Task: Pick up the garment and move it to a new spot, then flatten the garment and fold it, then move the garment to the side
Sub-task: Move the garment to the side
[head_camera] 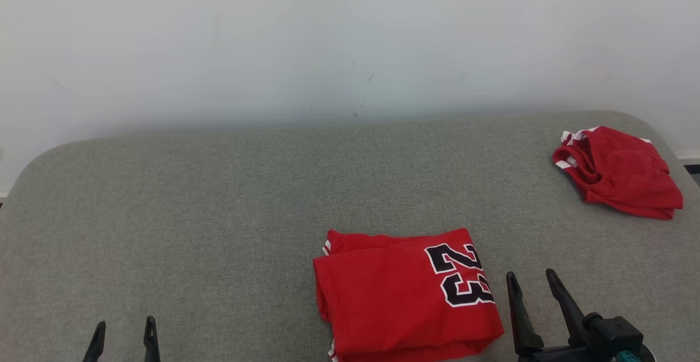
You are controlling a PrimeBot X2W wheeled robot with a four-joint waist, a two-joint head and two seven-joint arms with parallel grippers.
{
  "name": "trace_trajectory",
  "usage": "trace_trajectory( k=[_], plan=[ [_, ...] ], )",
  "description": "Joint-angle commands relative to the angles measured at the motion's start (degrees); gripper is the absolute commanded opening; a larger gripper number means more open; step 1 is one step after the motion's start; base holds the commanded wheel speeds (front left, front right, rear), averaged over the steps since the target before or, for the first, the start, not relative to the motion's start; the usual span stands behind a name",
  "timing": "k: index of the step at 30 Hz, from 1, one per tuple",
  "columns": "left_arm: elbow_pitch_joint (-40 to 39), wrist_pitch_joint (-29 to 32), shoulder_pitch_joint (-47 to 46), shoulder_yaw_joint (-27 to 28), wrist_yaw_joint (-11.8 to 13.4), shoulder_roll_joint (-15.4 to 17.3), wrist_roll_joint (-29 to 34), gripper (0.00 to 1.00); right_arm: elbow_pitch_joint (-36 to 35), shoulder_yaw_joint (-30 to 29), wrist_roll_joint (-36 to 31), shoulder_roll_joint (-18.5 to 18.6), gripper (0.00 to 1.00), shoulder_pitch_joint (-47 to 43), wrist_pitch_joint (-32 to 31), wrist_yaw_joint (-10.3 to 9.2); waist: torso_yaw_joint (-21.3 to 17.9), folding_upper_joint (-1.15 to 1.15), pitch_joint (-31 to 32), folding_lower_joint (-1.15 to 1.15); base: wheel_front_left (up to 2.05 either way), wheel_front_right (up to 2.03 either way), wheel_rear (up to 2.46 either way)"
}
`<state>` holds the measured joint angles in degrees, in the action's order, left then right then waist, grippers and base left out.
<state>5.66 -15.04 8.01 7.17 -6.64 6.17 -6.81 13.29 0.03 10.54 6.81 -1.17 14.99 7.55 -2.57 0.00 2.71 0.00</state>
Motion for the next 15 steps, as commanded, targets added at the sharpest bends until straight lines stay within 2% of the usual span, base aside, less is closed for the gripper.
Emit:
trace_trajectory(
  k=[1, 15],
  plan=[
    [-0.3, -0.2, 0.7, 0.2, -0.3, -0.2, -0.3, 1.0, 0.0, 0.1, 0.0, -0.1, 1.0, 0.2, 0.2, -0.17, 0.0, 0.0, 0.0, 0.0, 0.0, 0.0, 0.0],
    [-1.2, -0.2, 1.1, 1.2, -0.3, -0.8, 0.1, 1.0, 0.3, 0.2, 0.5, 0.1, 1.0, 0.4, 0.2, -0.17, 0.1, 0.0, 0.1, 0.0, 0.0, 0.0, 0.0]
  ],
)
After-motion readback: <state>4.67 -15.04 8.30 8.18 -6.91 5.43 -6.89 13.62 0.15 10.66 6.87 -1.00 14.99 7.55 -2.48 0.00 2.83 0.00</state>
